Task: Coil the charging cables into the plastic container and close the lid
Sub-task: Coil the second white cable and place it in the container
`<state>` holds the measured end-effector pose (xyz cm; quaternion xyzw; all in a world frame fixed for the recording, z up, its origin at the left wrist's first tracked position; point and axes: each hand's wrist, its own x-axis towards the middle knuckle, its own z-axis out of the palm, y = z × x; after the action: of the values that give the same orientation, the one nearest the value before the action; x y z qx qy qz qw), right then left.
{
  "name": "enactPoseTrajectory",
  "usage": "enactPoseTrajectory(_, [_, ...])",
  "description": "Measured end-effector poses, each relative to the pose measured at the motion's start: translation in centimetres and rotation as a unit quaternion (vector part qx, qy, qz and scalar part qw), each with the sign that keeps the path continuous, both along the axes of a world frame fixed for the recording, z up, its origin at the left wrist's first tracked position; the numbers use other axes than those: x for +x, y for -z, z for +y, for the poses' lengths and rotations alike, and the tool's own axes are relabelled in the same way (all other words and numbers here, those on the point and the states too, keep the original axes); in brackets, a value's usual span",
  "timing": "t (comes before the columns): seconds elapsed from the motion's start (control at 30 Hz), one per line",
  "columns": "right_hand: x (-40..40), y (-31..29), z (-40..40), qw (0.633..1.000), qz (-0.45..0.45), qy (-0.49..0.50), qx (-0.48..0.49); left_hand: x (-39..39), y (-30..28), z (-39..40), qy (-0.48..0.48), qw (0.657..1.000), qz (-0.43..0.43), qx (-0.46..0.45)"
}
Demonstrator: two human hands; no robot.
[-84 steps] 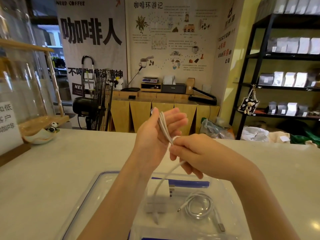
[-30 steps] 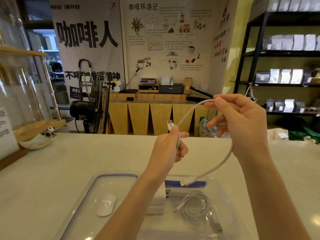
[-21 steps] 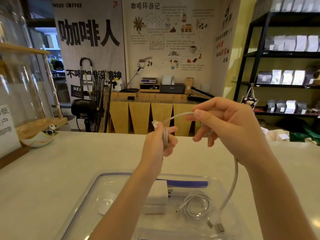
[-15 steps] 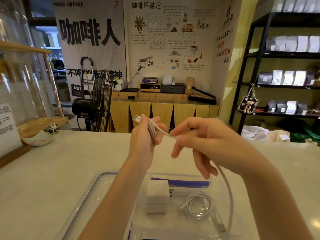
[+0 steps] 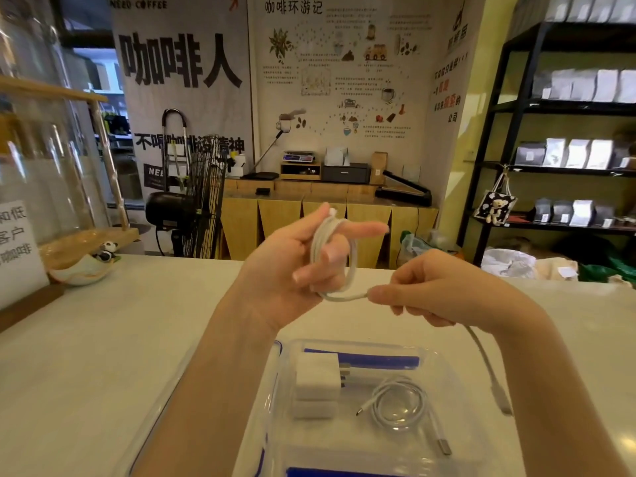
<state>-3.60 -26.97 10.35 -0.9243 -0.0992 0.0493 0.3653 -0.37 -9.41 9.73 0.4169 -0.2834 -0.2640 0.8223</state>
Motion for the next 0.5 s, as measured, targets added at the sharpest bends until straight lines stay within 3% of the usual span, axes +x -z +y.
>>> enactPoseTrajectory(0.1, [0.6, 0.3, -0.7, 0.998, -0.028, 0.059, 0.015, -0.9, -0.2, -0.2, 0.017, 0.984, -0.113, 0.136])
enactPoseTrajectory(0.2, [1.0, 0.3, -1.7, 0.984, -0.035, 0.101, 0.143, -1.6, -0.3, -1.3, -0.082, 0.911, -0.201, 0.350])
enactPoseTrajectory(0.27, [1.0, -0.1, -1.9, 0.970, -0.025, 0.096, 0.224, -1.7, 0.1, -2.5, -0.113, 0.882, -0.202, 0.410])
enactPoseTrajectory(0.37, [0.5, -0.6, -1.2, 0.961, -0.044, 0.058, 0.266, -0.8, 1.4, -3.9, -0.182, 0.882, -0.197, 0.386])
enactPoseTrajectory(0.5, [-0.2, -0.5, 1.1, 0.978, -0.128, 0.020, 0.165, 0.4, 2.6, -4.4, -0.293, 0.903, -0.170, 0.264])
